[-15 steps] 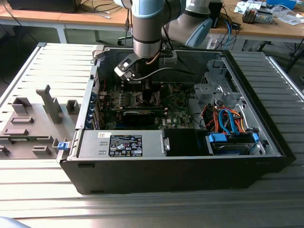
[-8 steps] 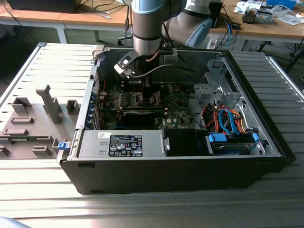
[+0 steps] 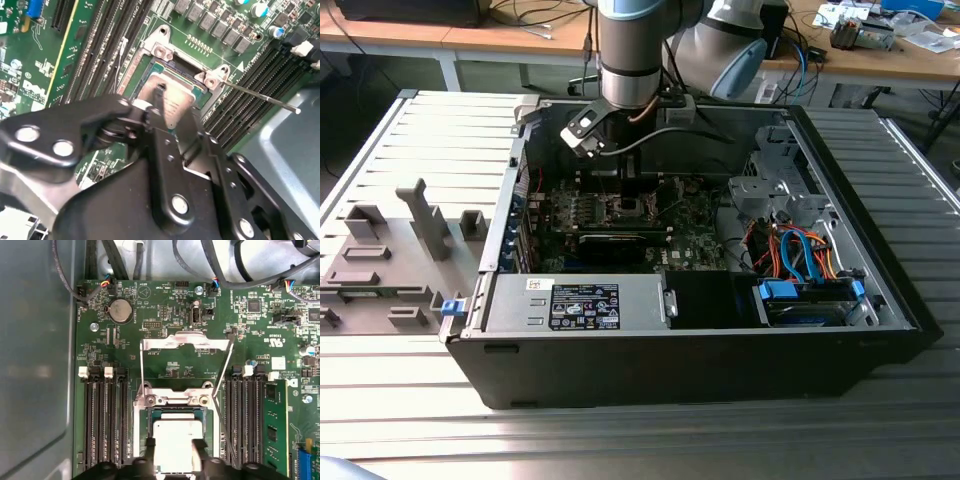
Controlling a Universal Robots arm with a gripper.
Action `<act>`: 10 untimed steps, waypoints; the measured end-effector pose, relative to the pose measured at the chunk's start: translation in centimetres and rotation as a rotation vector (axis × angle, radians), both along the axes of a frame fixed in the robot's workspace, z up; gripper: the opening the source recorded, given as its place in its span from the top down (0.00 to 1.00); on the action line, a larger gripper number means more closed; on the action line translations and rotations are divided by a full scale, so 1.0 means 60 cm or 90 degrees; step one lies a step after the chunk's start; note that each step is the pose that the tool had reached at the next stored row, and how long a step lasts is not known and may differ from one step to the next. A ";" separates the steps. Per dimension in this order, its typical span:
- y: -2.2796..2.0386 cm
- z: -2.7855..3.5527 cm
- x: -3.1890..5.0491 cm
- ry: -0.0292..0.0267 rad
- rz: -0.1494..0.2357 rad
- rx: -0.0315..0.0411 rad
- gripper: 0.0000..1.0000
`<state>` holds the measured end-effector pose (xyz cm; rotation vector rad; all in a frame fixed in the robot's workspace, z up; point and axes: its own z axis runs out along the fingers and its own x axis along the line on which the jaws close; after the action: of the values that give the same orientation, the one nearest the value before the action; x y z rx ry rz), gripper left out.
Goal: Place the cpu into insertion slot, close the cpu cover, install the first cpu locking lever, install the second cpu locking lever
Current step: 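Place the cpu into insertion slot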
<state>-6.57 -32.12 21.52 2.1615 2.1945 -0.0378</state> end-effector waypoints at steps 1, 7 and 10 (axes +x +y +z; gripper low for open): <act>0.0001 0.001 0.000 0.0000 0.000 -0.0001 0.71; 0.0001 0.049 0.000 -0.0001 0.001 -0.0001 0.89; 0.0001 0.070 0.000 -0.0001 0.001 -0.0002 0.89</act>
<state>-6.57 -32.11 25.71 2.1599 2.1956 -0.0380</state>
